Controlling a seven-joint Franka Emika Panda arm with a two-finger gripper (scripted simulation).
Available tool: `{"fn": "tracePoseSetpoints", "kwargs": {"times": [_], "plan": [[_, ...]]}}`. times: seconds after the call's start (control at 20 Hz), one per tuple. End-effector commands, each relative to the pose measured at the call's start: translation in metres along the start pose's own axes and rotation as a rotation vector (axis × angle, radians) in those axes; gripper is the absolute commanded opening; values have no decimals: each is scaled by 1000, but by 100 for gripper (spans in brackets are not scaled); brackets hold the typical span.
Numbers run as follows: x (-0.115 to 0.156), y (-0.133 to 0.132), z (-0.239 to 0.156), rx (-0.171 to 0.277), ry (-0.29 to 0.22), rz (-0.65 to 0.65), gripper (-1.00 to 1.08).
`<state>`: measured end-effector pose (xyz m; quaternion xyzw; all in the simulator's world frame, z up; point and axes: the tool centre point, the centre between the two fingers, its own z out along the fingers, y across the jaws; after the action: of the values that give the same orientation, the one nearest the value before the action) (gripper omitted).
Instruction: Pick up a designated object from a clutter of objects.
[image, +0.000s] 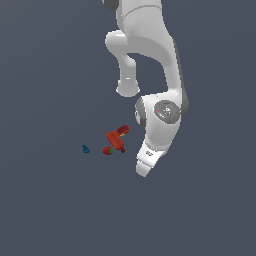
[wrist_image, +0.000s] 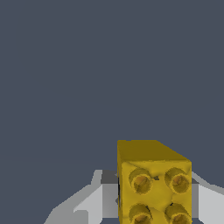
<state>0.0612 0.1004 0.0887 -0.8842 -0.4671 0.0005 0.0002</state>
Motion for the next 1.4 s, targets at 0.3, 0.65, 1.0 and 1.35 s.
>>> {"fn": "tracePoseSetpoints", "kwargs": {"times": [0.3, 0.65, 1.0, 1.35], "plan": [[22, 7, -89, 0, 1, -1, -100], [41, 13, -163, 0, 2, -1, -100], [59, 20, -229, 0, 2, -1, -100], [73, 26, -277, 0, 1, 0, -100]]}}
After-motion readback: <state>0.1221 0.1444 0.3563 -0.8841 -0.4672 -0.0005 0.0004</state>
